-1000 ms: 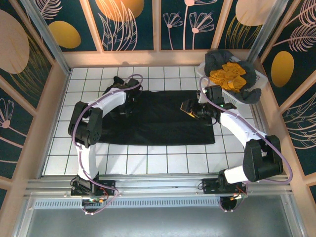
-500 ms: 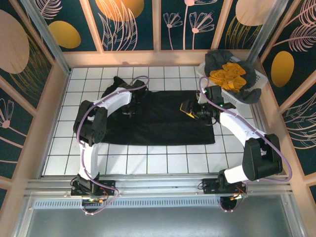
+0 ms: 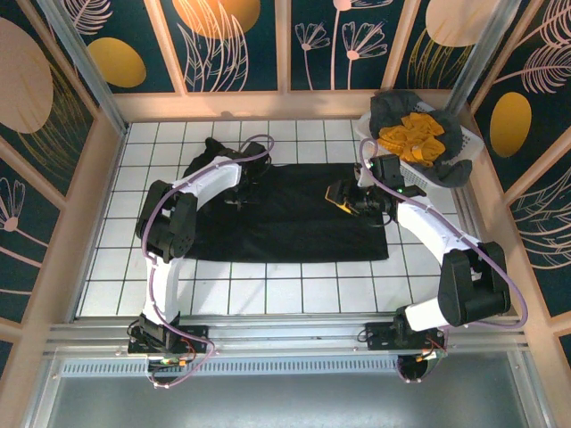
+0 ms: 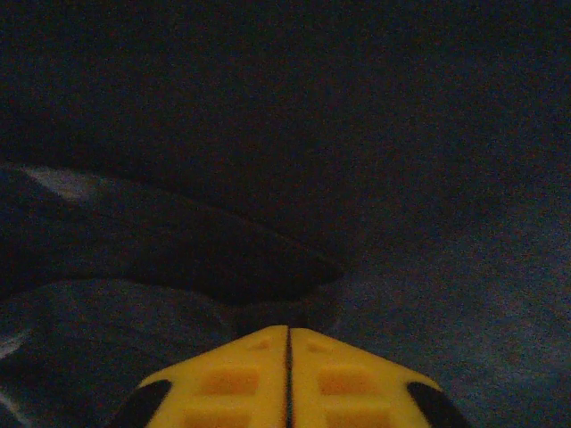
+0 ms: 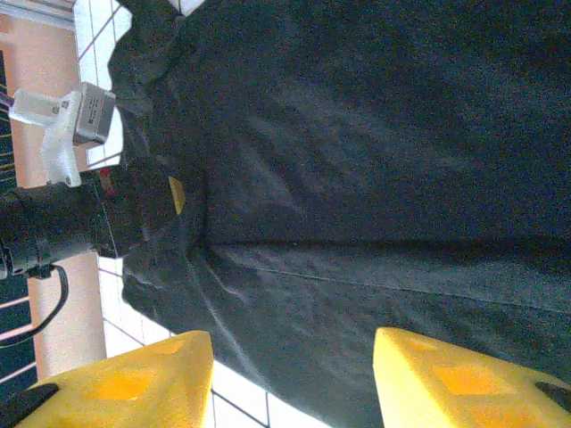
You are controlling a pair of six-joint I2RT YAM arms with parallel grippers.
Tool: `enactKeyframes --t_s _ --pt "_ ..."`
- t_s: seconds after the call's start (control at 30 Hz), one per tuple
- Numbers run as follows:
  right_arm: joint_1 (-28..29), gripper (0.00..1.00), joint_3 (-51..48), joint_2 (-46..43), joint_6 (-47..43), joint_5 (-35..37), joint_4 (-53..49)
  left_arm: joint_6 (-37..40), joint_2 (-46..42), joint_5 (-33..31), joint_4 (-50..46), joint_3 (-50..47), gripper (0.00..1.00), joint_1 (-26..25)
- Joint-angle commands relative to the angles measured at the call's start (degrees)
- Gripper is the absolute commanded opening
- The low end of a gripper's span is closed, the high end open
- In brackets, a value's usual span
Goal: Fold and stack the t-shirts
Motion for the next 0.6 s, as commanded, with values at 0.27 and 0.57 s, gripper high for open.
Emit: enactKeyframes --t_s 0.27,0.57 --pt "-0.1 0.51 0.7 1.0 -0.6 -1.7 1.2 -6.6 -8.6 -6.1 -0.9 -5.5 0.49 9.8" --pt "7.0 0.52 8.6 9.4 -6.3 0.2 0.4 -4.5 -7.9 -2.1 3.8 -4.4 0.51 19.1"
